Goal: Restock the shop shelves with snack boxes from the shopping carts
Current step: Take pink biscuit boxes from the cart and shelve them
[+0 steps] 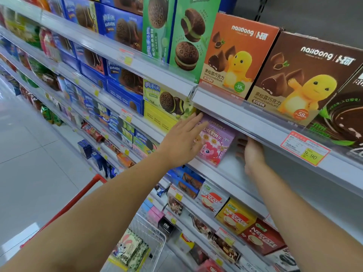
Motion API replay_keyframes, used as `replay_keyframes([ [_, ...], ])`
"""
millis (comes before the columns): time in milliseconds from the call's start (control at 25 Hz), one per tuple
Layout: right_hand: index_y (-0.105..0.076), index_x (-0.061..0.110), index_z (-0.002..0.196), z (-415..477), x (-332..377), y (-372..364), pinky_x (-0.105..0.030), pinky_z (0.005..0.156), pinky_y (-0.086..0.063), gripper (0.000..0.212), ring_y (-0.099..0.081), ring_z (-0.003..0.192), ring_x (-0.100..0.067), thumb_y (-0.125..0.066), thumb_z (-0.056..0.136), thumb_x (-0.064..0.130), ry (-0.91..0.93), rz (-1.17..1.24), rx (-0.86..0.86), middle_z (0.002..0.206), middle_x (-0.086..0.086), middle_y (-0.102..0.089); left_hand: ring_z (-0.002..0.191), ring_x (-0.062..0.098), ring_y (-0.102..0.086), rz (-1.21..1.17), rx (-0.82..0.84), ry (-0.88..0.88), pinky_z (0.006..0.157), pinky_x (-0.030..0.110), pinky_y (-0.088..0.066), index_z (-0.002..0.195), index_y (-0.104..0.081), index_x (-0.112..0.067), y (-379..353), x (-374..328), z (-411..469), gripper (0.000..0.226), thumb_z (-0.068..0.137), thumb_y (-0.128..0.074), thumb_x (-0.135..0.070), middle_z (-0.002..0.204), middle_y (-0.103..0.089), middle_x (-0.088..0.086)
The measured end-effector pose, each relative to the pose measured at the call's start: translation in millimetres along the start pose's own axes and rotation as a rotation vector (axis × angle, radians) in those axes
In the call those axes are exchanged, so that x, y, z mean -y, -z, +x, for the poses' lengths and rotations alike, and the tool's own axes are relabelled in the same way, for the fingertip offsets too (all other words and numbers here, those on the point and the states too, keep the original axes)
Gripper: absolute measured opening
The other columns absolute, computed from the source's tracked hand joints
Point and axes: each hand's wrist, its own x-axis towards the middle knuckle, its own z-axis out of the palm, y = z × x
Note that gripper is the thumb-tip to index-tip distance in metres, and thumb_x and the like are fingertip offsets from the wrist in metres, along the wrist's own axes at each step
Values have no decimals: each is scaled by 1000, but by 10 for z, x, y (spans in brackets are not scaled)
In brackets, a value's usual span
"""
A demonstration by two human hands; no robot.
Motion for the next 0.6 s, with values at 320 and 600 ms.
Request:
replay_keyframes([
  [320,-47,18,78,-1174,-402,-186,-27,49,-36,22,-42,55,-15,-36,96,16,199,84,48,66,-2,-45,148,20,-25,-92,-39,320,121,36,-20,151,-37,-17,121,207,-1207,51,104,-44,-33,161,-28,3],
  [600,-55,11,97,-1999,-1312,-994,-23,46,-47,19,-58,62,-20,-39,104,19,15,-168,711,86,-10,-60,139,27,-42,-189,-58,1008,115,35,-31,138,-55,-18,-29,369,-3336,40,97,-56,-20,153,-42,7],
])
